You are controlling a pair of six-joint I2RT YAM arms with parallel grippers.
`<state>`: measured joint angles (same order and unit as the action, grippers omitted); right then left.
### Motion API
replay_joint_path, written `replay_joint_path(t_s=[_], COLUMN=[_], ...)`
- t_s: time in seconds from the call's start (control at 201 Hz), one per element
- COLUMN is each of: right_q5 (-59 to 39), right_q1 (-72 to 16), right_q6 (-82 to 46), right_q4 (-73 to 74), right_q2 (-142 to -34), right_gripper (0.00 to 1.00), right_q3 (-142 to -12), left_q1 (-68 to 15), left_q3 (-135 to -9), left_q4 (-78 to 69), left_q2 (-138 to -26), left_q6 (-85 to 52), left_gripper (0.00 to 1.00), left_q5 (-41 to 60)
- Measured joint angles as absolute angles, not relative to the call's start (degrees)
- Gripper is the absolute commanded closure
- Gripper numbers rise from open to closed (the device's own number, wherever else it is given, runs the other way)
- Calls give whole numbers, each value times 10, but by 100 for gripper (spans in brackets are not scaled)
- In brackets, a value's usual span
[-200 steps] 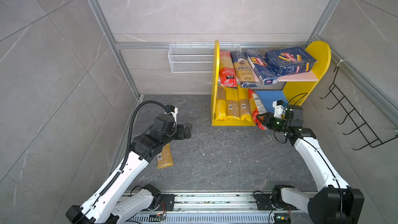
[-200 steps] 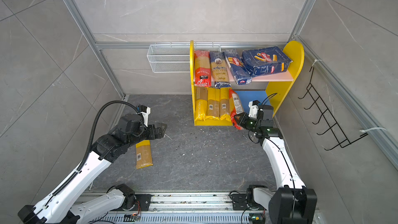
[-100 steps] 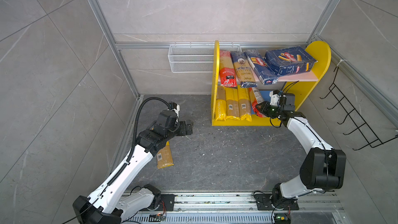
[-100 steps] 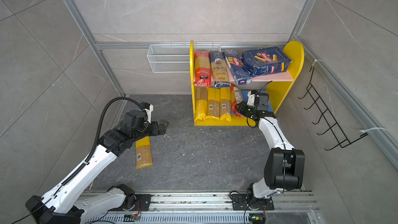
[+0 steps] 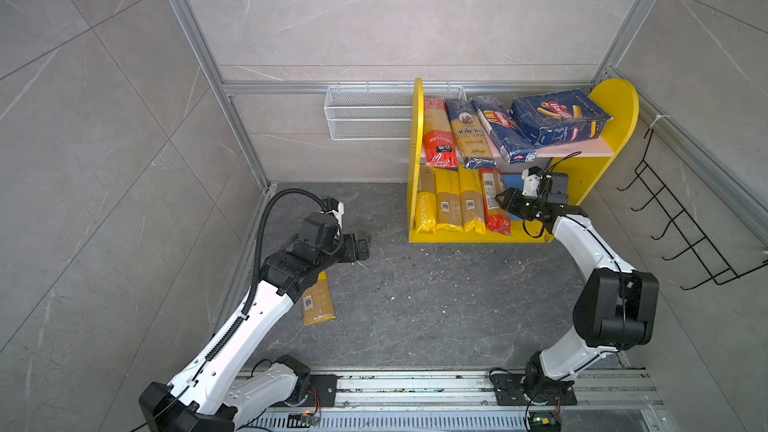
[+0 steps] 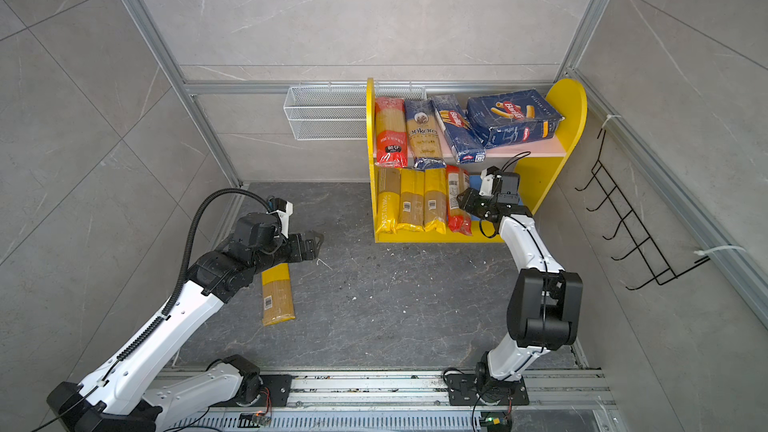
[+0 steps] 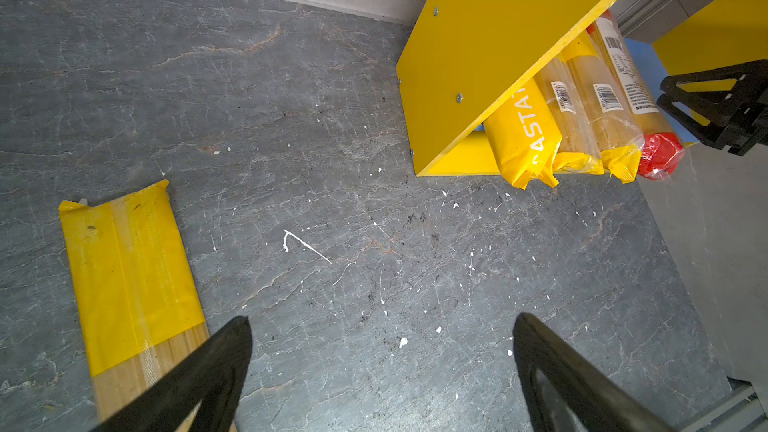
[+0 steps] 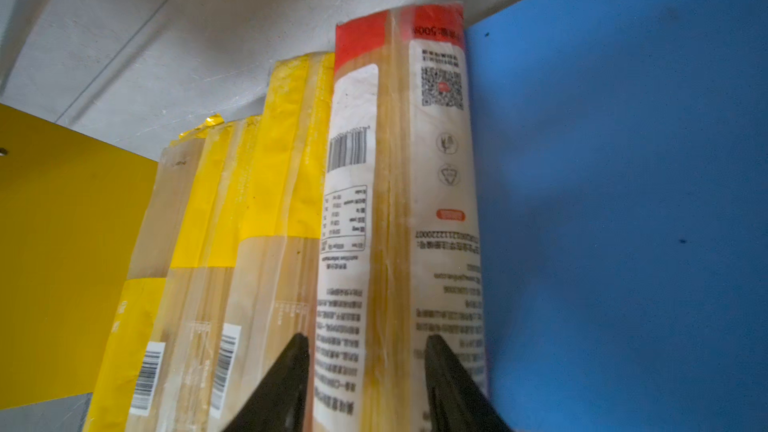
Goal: Place and organize the pasta boxes and bags onto the shelf
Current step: 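Open the right gripper and withdraw it from the shelf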
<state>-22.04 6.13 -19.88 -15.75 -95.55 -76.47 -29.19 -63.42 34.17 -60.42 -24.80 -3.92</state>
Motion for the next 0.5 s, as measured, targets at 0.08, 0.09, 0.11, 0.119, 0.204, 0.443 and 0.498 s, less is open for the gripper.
replay_joint_path(t_s=[0.08, 0.09, 0.11, 0.119, 0.204, 0.443, 0.498], right_q5=[-220, -220, -219, -218, -212, -185, -179], right_q1=[61, 61, 61, 61, 61, 61, 61], right_q6=[-199, -199, -199, -199, -195, -193, -193], right_q4=[-158, -158, -158, -158, -163, -174, -178], right_q2=[-957, -956, -955, -954, -946, -859, -839], right_gripper=[46, 45, 43, 42, 31, 21, 20], right_q3=[-765, -765, -765, -765, -762, -715, -702], left_q1=[-291, -290, -289, -289, -288, -241, -219], left_q3=[-632, -632, -632, -632, -632, -609, -591], left_q4=[342, 342, 342, 342, 342, 344, 346], left_q2=[-597, -596, -595, -594, -589, -586, -583], left_q6=[-248, -248, -248, -248, -248, -256, -265], left_gripper=[0, 0, 0, 0, 0, 0, 0], left_q5=[-39, -39, -39, -39, -40, -38, -38])
